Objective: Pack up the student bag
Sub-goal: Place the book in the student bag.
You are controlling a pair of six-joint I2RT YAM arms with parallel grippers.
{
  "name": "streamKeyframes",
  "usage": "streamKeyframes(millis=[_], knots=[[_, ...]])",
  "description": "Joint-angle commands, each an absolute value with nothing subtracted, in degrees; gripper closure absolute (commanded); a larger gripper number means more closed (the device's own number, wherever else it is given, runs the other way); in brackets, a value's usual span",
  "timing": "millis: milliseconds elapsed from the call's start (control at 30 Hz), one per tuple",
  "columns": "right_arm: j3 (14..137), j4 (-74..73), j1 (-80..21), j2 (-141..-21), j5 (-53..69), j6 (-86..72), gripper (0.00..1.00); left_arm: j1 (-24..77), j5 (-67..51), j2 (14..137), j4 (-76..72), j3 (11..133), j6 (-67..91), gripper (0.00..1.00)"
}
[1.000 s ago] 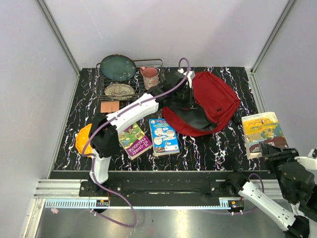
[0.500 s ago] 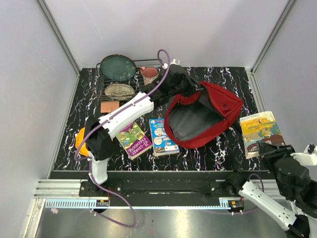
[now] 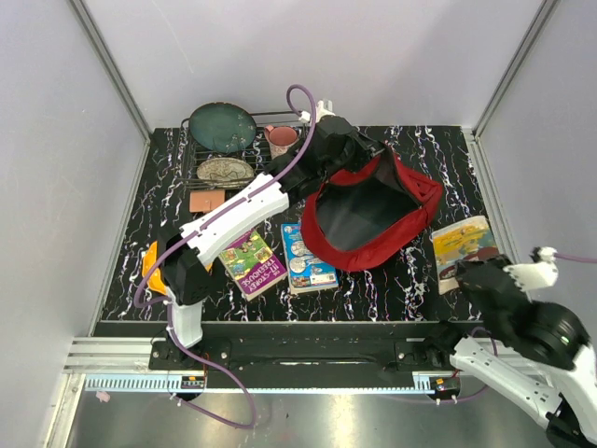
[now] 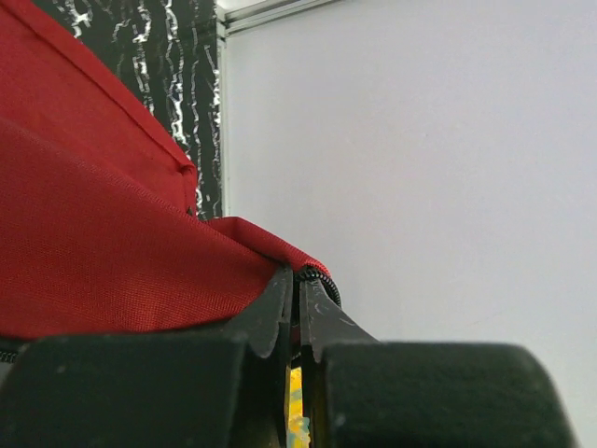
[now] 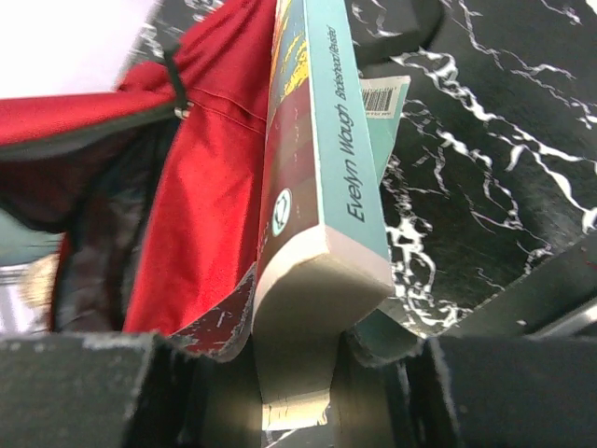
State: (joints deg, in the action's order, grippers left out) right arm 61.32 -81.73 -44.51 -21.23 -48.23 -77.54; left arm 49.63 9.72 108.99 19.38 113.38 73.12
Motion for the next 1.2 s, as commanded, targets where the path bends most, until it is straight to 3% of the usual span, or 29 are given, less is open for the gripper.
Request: streamKeyframes(millis=[0,167,400,733,900,1067,1167], knots=[[57.49,-80.86,-44.74,-27.77,-53.25,-84.98,1.0,49.57,11.69,101.79,11.78,108.65,73.22,1.0],[56.96,-72.8,-44.65,-34.0,-57.31,-80.18,1.0,49.92,10.64,98.44,11.51,104.6,73.21,1.0],[55.46,-54.86,-43.69,-43.67,-50.2,-65.14,1.0,52.38,11.78,95.89,10.63,99.84,76.55,1.0],[54.31,-33.15,-13.11,-51.39,-11.72,-43.08,1.0,54.67,11.34,94.75,9.32,98.88,77.52,1.0],[59.23,-33.13,-10.81,-54.85,-11.33,-39.99,1.0,54.32,10.46,95.01,8.88,97.12,77.08,1.0],[62.39,-38.92,-10.63,-48.88,-18.8,-37.71,1.0,52.04,8.1,94.66,8.17,93.08,75.42,1.0],[63.89,-42.97,-10.64,-44.22,-16.62,-37.09,1.0,50.55,4.68,95.53,7.65,92.64,72.96,1.0]])
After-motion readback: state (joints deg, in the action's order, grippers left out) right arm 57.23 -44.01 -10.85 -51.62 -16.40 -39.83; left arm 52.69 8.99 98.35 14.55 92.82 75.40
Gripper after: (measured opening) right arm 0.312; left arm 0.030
